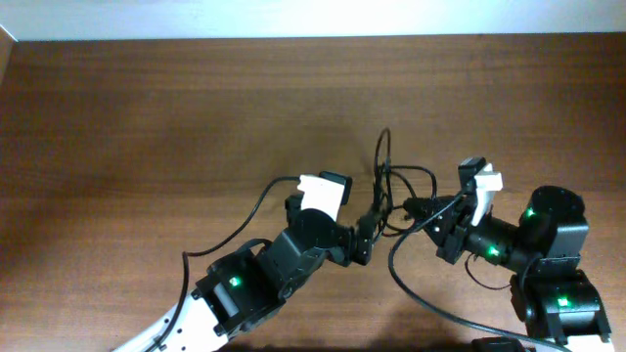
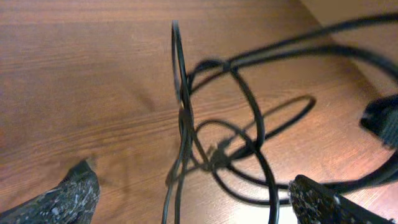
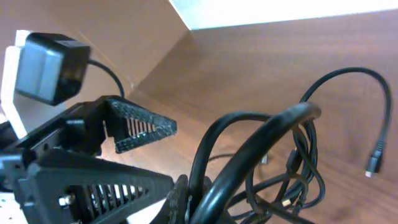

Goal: Untangle cables

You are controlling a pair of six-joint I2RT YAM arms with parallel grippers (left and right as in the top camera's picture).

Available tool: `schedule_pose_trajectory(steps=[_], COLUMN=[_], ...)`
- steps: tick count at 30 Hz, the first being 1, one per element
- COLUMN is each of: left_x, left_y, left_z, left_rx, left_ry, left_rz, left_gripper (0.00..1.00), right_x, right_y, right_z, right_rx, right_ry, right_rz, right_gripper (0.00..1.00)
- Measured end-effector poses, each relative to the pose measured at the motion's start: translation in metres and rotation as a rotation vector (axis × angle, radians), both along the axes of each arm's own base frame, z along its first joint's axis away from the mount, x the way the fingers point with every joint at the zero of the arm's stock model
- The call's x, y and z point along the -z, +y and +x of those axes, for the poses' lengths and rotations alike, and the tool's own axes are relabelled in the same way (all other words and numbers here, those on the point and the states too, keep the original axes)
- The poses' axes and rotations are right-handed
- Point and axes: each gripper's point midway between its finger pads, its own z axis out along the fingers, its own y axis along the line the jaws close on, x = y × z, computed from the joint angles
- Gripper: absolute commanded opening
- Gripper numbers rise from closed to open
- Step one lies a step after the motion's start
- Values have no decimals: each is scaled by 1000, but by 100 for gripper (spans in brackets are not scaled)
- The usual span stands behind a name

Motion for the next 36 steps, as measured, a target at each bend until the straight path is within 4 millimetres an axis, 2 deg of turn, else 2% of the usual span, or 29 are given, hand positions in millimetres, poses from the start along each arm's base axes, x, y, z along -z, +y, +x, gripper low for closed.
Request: schedule_pose_trajectory(steps=[5,11,19,20,23,28,29,33,36], left_x=[-8,-9,21,27,42,57,57,49,30], left_y=[7,-5,-21,-22,-27,-32,-33,-35,-32], left_z=[-10,-24,-29,-29,-29,-30,-30,-30,-32], left_rx=[18,112,173,175,189,209,210,219,221], left_ry=[4,47,142,155,190,230,231,206,168], left_rz=[-13,-55,-11,1,34,57,53,33,-7], left_gripper=[99,99,98,94,69,3,0,0,0], right_x=[-18,-19,-21,-21,-21,-21,-21,-16,-14], right_y=[4,7,10,10,10,10,10,10,10], right_z=[1,-3,-8,-8,-8,-8,-8,-10,-10], right_rx=[-44,-76,-110,-111,-111,-111,-110,-110,-110], right_ry=[-125,-133,-139,-140,-140,-139,-139,-110,-97], right_rz=[2,9,20,20,20,20,20,20,20], right_gripper=[4,4,4,4,4,4,4,4,4])
